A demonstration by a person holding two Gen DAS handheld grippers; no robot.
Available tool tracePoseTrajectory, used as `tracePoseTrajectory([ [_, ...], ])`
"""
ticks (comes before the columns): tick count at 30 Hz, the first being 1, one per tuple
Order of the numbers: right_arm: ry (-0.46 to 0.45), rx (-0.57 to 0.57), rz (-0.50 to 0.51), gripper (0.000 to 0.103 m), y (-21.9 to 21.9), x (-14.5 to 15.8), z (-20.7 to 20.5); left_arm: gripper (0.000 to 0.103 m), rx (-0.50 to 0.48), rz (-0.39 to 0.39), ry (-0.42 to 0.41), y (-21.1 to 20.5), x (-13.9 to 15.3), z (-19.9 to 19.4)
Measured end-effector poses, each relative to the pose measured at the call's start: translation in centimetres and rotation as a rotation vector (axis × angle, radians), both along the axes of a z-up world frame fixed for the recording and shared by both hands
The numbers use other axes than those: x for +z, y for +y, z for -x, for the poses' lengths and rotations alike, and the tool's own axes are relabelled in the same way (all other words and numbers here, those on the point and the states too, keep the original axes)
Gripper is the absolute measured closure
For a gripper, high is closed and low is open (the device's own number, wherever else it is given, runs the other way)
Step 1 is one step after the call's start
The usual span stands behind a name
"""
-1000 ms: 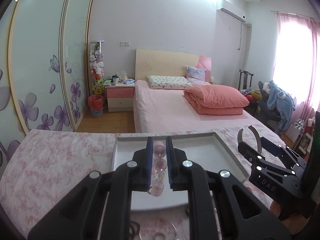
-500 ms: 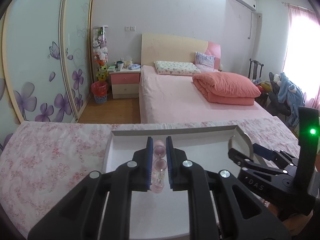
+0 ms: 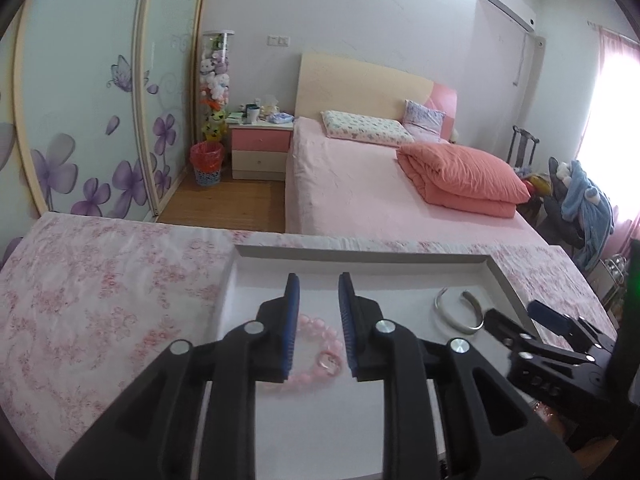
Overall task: Organize jewelry
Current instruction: 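Open both tools to drop the bangle and pink bracelet into the tray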
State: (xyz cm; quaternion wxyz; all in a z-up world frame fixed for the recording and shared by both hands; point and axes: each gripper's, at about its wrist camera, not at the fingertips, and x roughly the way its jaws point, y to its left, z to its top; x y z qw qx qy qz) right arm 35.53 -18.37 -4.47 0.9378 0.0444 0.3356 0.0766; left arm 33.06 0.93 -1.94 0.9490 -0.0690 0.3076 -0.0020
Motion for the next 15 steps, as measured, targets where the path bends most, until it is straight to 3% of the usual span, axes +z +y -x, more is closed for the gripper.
tracePoseTrajectory([
  [5,-0.032,-0.017,-0.008,0.023,-1.4,1.2,1.5,0.080,0.029,-0.010,-0.015,1.5,0.9,1.9],
  [15,-0.069,-0.079,0.013,0.023,-5.9,2.4,6.8,0.061,0.071,-0.047,-0.014,5.2,0.7,8.5],
])
